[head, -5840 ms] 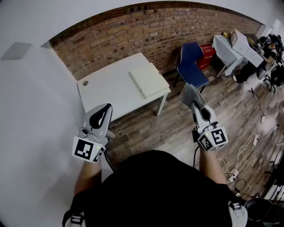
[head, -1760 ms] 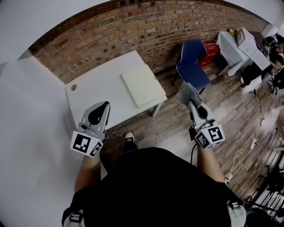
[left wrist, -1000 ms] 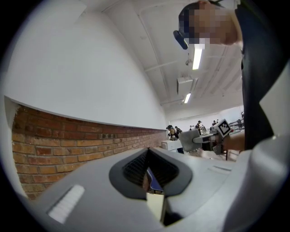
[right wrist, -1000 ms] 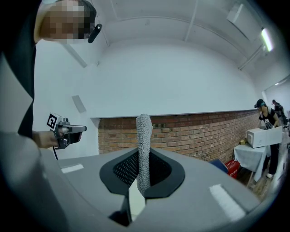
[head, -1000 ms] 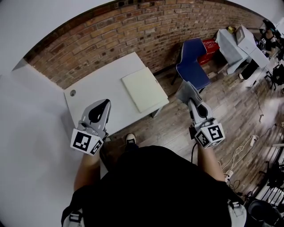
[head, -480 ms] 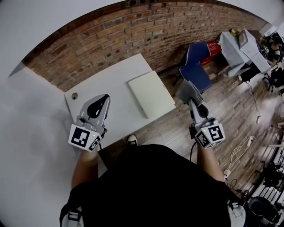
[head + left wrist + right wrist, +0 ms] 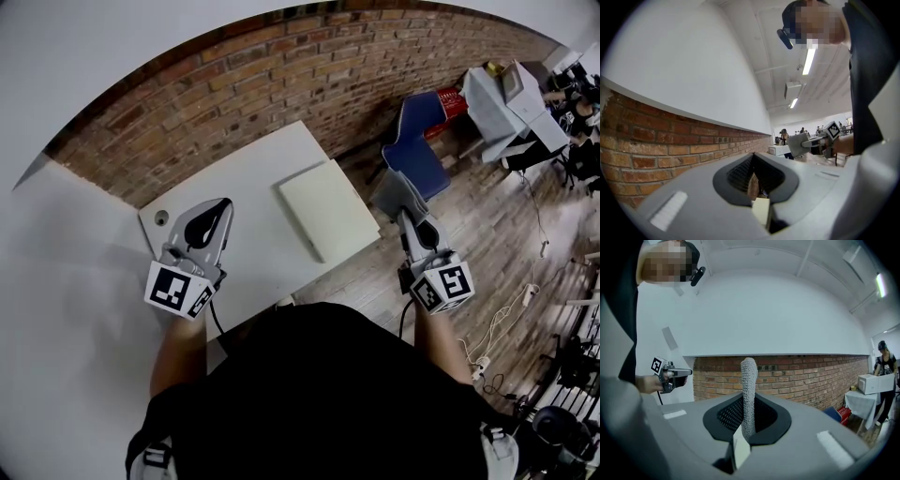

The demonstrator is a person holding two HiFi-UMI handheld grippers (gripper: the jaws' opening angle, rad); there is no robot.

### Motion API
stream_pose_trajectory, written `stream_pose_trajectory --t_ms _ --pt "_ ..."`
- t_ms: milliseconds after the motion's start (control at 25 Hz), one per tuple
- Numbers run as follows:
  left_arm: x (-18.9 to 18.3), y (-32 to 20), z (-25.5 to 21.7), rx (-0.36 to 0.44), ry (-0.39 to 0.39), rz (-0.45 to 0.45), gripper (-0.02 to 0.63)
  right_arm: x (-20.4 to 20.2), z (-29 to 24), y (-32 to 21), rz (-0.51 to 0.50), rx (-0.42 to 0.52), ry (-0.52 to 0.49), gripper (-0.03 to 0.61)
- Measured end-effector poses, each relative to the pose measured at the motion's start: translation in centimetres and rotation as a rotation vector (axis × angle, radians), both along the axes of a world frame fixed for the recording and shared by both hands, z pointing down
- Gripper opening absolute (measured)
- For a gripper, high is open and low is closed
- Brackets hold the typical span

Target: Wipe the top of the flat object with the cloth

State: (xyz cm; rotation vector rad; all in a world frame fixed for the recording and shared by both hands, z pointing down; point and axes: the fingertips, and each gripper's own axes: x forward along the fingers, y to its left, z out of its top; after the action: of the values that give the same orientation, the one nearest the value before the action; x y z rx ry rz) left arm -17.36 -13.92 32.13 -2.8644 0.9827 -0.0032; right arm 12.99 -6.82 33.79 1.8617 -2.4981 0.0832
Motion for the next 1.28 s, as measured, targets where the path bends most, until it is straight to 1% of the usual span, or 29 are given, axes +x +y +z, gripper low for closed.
stream_pose_trajectory --t_ms 320,640,1080,1280 --pt "-1.9 -3.3 1.1 -0.028 -0.001 0.014 0.002 -2.2 0.3 -2.9 0.003 -0.007 0.005 0.011" --pt "-3.0 -5.4 2.1 -0.051 -0.010 0.036 0.002 -4.0 0.7 -5.0 0.001 -0.031 0.012 0.011" --pt "-5.4 -7.1 3.5 -0.073 -0.008 0.024 0.002 -6.8 0.6 -7.1 -0.036 -0.029 0.028 0.012" --pt "-5.4 -7.9 4.2 -0.082 -0.003 0.006 0.002 -6.9 0.9 -7.1 -0.055 -0.043 0.035 0.012"
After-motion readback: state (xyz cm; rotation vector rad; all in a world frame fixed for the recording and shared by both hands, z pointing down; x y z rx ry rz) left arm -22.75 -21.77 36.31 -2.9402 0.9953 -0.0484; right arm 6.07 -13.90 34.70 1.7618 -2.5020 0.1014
